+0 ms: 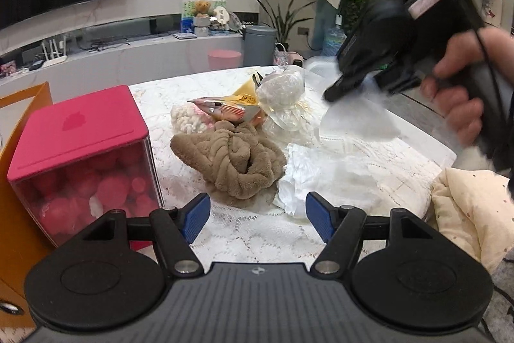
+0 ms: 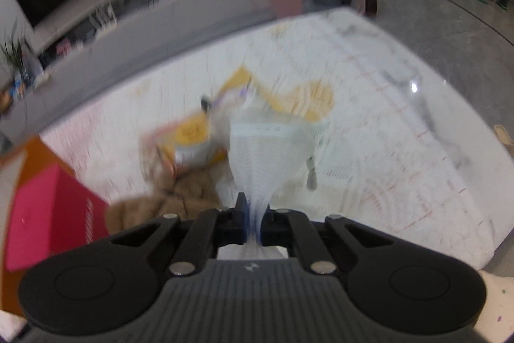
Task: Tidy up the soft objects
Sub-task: 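Lift the mesh bag with the right tool while the left tool grasps the brown knotted towel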
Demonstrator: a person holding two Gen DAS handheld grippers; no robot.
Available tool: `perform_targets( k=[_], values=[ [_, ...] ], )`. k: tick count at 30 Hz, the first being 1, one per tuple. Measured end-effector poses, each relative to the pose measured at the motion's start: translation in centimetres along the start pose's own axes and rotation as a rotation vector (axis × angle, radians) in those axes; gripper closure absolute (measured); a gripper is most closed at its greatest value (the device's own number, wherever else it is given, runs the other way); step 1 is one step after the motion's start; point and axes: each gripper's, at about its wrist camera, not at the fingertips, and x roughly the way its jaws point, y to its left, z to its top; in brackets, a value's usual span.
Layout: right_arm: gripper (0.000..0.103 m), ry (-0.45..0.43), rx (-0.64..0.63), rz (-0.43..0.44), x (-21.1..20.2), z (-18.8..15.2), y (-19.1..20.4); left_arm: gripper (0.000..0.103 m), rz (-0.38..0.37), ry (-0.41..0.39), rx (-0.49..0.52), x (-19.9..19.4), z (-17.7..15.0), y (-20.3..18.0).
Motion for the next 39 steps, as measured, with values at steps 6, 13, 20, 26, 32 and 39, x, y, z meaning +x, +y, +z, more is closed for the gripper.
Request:
perform_targets(
  k=[6, 13, 20, 26, 32, 39],
  values=[
    [0.100, -0.097, 0.098, 0.027, -2.8, 1.1, -2.8, 0.023, 0.106, 0.003, 0.020, 1.1, -0.4, -1.6],
    [0.100, -0.227, 0.113, -0.164, -5.8, 2.0, -5.9, 0.023, 0.217, 0.037, 0.110, 4.3, 3.4, -4.4],
    [0.100, -0.248, 0.227, -0.101, -7.0, 1.9, -9.0, 0.021, 0.236, 0.197, 0.144, 10.7, 8.7, -4.8],
    [0.100, -0.254, 0.225, -0.061, -6.7, 2.0, -8.9, 0.021, 0.211, 0.388, 0.132, 15.7, 10.5, -3.5],
    [0.100, -0.212, 0.178, -0.043, -5.5, 2.0, -8.2, 0.018, 0.214, 0.476, 0.134, 18.6, 10.3, -2.7],
    [0.100, -0.167, 0.145, -0.019, -4.0, 1.8, -7.4, 0.028, 0.215, 0.520, 0.210, 20.0, 9.7, -3.0]
  ],
)
